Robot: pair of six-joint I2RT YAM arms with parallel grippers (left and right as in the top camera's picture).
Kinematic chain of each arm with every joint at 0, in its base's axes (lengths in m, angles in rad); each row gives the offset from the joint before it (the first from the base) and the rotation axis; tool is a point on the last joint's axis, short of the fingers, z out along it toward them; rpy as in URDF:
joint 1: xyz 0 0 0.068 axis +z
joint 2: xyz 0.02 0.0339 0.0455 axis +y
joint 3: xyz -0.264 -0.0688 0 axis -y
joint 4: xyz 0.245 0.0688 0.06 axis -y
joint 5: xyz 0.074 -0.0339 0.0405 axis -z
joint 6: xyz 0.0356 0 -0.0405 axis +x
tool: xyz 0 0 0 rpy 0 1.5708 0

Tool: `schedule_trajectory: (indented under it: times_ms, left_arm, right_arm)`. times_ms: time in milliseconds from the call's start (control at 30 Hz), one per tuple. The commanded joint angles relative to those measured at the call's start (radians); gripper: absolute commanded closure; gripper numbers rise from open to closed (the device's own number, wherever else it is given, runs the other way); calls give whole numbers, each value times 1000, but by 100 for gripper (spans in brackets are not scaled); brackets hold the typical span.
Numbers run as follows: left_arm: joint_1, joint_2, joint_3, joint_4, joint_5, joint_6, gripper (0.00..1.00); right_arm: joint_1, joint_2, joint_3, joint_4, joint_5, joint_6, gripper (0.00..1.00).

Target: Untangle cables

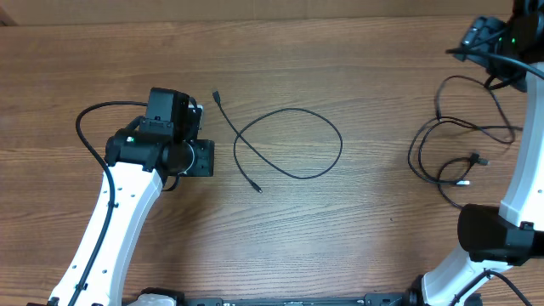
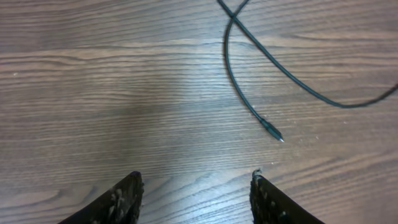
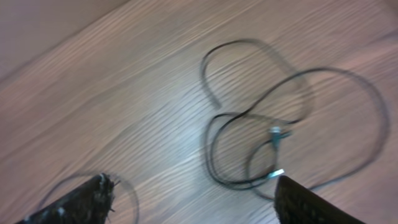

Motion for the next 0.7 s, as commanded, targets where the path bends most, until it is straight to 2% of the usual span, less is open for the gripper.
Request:
schedule_trajectory:
  times_ms: [0,67,133,333,600,667]
  left_arm:
    - [8,1,16,1,-104,-92,40]
    - [22,1,16,0,-114,-130,36]
    - [35,1,16,-3,-114,-162,32]
    - [84,1,16,-42,-113,-203,26]
    - [84,1,16,-48,-113,-208,19]
    - [84,1,16,-48,-114,-207,5]
  right_arm:
    - [6,8,0,-3,-288,-151,12]
    - [18,9,0,-3,-413,-197,9]
    - [30,10,0,-3,-433,-197,8]
    - [154,42,-38,-3,-374,-195,7]
    - [315,52,-232,26,-248,-61,5]
    - [343,52,-291,53,-248,-26,4]
